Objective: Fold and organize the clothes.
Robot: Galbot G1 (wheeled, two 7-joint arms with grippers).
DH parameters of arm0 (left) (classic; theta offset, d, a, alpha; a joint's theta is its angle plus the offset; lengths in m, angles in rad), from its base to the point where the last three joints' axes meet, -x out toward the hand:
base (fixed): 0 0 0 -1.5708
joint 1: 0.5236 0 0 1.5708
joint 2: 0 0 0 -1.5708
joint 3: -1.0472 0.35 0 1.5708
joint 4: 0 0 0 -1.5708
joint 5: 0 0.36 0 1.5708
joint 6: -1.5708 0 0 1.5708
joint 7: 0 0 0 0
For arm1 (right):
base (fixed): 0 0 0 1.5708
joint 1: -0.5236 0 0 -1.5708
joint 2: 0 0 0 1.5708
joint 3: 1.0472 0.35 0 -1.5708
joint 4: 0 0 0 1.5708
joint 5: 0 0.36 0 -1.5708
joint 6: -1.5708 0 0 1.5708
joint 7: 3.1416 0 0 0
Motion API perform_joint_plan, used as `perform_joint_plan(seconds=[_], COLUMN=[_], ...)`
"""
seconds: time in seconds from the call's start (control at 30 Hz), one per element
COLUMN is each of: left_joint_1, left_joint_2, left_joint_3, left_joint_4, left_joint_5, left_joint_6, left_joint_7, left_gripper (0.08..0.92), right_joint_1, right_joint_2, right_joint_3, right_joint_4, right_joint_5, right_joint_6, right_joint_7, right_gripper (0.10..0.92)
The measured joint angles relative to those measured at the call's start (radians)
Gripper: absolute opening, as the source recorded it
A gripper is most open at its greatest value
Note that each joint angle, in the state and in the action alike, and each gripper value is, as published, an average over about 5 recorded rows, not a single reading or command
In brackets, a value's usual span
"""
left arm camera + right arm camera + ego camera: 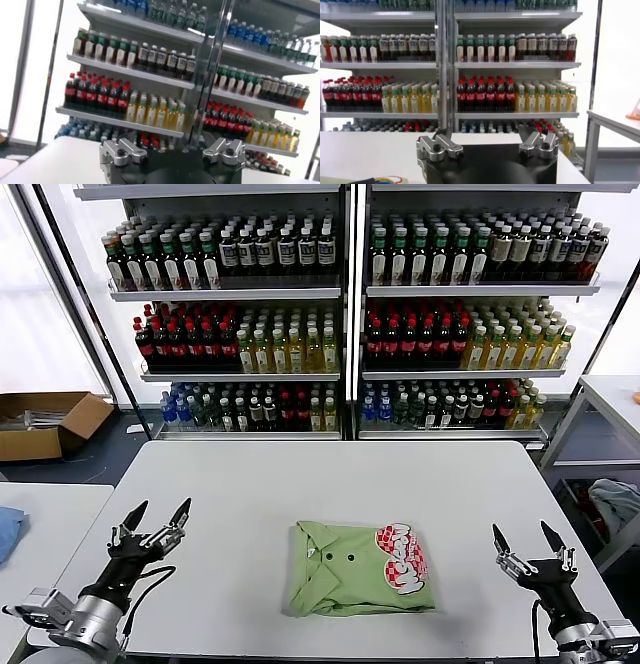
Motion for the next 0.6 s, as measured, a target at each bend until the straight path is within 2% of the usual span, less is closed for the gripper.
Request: perform_joint_plan(seconds=[0.37,0.6], left_joint_1=[0.017,0.029], left_joint_2=[-0.044,-0.070], left_joint_3=[-0.087,-0.104], left_joint_4=[0.013,0.007], left_joint_5=[0.035,0.053], left_joint_6=[-0.048,-0.064], left_joint_7=[0.081,0.103], left_gripper=[0.823,0.823], right_joint_1=[-0.027,-0.035], right_joint_2=[0.029,0.037], right_joint_3=[0.008,0.014], right_joint_4=[0.026,0.033], right_joint_5=[0.002,-0.004], right_joint_6=[0.019,0.023], right_joint_7=[-0.030,-0.034], right_gripper=[0.823,0.823])
